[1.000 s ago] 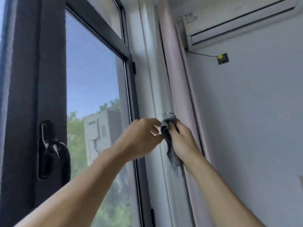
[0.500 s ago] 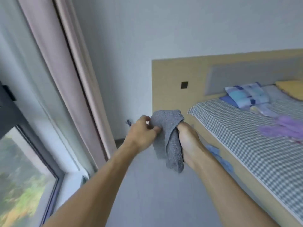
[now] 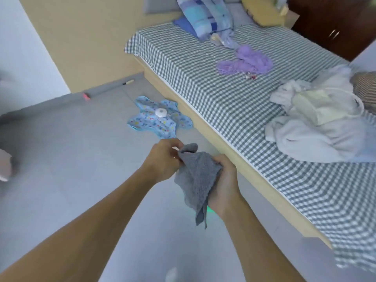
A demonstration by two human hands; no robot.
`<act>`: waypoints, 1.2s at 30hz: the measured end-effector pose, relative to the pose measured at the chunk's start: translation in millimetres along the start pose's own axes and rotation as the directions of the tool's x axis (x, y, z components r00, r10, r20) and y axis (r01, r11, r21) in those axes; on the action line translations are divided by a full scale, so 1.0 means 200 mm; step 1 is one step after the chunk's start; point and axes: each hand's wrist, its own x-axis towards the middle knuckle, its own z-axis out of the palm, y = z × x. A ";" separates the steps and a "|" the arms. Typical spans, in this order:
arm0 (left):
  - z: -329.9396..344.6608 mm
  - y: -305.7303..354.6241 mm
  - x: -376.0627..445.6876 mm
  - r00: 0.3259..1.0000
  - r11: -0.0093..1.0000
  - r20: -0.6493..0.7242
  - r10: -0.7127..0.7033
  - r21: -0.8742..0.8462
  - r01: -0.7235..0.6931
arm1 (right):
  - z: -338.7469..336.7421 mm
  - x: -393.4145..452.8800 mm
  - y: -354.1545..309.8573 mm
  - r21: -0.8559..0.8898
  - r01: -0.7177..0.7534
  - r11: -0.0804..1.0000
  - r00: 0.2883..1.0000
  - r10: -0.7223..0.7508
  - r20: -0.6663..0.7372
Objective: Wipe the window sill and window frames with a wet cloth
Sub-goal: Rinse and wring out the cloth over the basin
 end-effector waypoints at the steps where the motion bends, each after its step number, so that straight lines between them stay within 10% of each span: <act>1: 0.11 -0.04 0.09 1.000 1.000 0.028 0.013 0.012 -0.013 | -0.11 0.08 0.00 -0.027 -0.009 1.000 0.999 0.008 -0.034; 11: 0.99 -0.55 0.79 0.991 0.970 0.036 -0.132 0.208 0.122 | -1.11 0.99 0.18 -0.628 0.005 0.779 0.970 -0.156 -0.185; 21: 1.47 -1.51 1.53 0.967 0.949 0.192 -0.168 0.299 0.105 | -1.88 1.93 0.62 -0.675 -0.096 0.731 0.951 -0.132 -0.279; 30: 1.92 -2.11 2.18 0.977 0.678 0.187 -0.107 0.732 -0.066 | -2.28 2.68 0.91 -0.883 -0.357 0.304 0.831 -0.328 -0.450; 36: 2.14 -2.54 2.30 0.972 0.406 0.176 0.155 0.886 -0.225 | -2.46 2.96 1.28 -0.959 -0.212 -0.189 0.873 -0.478 -0.099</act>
